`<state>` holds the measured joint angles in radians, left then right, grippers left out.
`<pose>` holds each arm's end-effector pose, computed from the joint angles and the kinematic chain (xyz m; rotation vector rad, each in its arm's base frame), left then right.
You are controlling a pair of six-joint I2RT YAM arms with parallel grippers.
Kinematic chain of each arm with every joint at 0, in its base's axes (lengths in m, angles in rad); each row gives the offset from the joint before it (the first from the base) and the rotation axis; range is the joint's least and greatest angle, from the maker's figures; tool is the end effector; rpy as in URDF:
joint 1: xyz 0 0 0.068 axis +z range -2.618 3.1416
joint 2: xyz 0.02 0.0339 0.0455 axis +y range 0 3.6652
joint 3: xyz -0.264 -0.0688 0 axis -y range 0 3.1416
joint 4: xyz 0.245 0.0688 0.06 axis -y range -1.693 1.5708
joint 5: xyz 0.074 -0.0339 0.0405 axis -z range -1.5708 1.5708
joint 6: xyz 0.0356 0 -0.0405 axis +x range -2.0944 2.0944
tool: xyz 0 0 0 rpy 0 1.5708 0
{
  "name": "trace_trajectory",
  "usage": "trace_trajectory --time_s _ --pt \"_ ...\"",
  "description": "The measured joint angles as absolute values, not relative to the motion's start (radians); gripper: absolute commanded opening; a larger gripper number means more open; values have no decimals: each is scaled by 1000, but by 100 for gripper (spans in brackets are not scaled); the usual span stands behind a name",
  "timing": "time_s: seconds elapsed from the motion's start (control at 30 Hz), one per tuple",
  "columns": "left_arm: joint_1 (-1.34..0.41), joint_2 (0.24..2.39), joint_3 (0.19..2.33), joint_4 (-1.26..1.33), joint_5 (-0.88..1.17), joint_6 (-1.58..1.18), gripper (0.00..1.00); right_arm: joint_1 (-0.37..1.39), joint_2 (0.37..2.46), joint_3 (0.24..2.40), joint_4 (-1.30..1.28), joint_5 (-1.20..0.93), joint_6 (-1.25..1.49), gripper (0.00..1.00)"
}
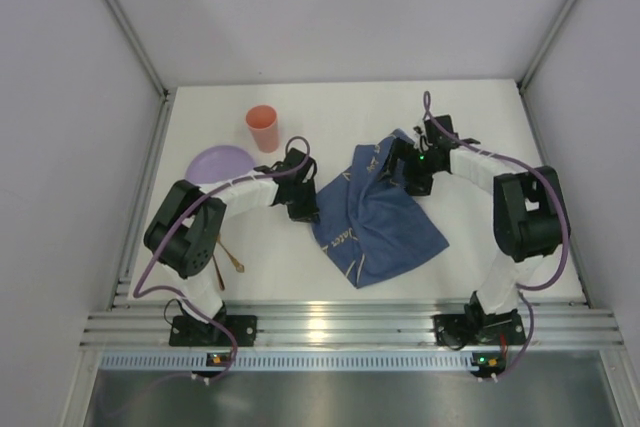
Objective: Set the dinner table for one person
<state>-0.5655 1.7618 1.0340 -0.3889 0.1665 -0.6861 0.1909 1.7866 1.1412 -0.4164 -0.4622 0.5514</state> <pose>0.2846 -0.1876 0.1565 -0.1154 2.8123 -0.5712 0.3504 0.0839 0.1795 0.3226 2.6954 0.8498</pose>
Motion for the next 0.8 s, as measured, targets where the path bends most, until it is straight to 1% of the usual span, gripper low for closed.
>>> trace_trajectory --time_s 0.03,0.1,0.13,0.17,0.23,0.27,0.43,0.63,0.8 --pt "-566 1765 1035 -389 167 -686 0 212 1787 1140 -413 -463 553 95" --pt "-566 1774 1043 -390 171 -687 0 258 1787 1138 -403 -466 558 65" --pt "-566 1779 1048 -389 172 -689 0 273 1786 1134 -396 -466 564 53" --pt "-566 1784 1054 -389 175 -690 0 287 1786 1127 -391 -467 566 31" --pt "-566 1791 1062 -389 178 -693 0 301 1786 1111 -389 -466 567 12" --pt "-566 1794 1065 -389 179 -694 0 300 1786 1106 -398 -458 566 0" --pt "-566 1794 1066 -389 174 -709 0 252 1786 1115 -474 -406 528 0" --pt "-565 1779 1052 -388 130 -746 0 122 1782 1180 -597 -329 456 0" --pt "-534 1649 944 -413 16 -802 0 41 1765 1242 -688 -204 404 0"
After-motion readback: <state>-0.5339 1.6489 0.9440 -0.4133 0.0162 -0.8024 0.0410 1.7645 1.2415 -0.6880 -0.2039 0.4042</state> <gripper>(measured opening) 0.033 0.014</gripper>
